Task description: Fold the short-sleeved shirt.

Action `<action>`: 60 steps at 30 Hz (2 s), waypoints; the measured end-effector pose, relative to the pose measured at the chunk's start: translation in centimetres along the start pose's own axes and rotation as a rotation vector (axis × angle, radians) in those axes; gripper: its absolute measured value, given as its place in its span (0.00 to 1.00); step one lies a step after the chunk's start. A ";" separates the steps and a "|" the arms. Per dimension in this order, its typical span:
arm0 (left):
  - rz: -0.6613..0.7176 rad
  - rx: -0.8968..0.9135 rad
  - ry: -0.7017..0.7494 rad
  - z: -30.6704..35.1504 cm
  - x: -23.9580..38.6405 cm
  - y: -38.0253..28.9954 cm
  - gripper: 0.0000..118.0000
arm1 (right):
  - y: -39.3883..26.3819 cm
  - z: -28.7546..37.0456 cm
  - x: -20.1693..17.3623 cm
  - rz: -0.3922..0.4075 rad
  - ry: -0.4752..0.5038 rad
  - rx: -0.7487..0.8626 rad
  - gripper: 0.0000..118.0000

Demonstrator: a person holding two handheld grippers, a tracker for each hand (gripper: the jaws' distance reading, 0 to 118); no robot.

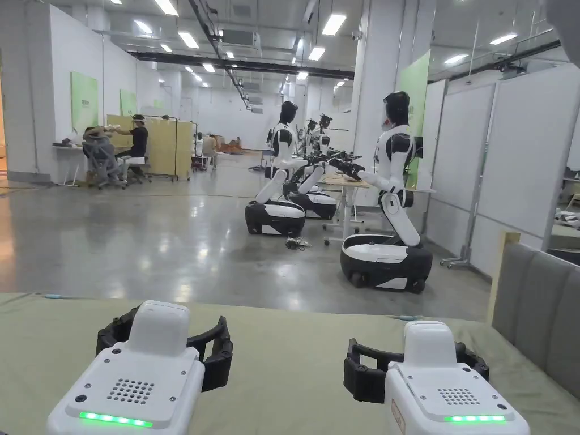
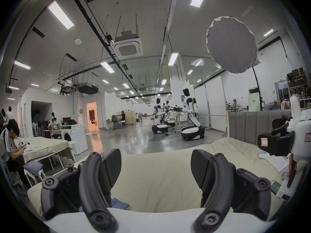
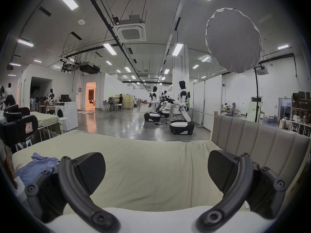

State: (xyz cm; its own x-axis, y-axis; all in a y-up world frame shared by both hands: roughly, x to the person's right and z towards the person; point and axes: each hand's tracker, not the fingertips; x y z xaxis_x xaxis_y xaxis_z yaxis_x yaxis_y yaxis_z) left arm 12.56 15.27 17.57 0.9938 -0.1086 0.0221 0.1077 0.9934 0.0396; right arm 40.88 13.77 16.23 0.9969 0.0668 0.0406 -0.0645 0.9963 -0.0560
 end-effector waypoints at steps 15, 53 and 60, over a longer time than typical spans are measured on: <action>0.073 -0.017 0.009 0.0 -1.4 -0.9 0.71 | -0.9 -0.2 0.5 0.001 -0.004 -0.028 0.98; 0.229 -1.038 0.208 -6.3 -26.4 -21.4 0.03 | -5.4 0.1 -20.3 0.113 0.467 -0.125 0.00; 0.286 -0.952 0.139 -9.1 -25.2 -24.8 0.84 | -7.9 -3.5 -21.0 0.126 0.443 -0.203 0.00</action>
State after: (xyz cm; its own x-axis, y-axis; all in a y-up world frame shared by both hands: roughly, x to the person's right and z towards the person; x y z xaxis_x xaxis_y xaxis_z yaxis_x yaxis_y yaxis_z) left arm -14.91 -6.28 6.91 0.9733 0.0834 -0.2137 -0.2200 0.6037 -0.7662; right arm 20.57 4.29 12.32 0.9079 0.1134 -0.4036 -0.2198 0.9485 -0.2280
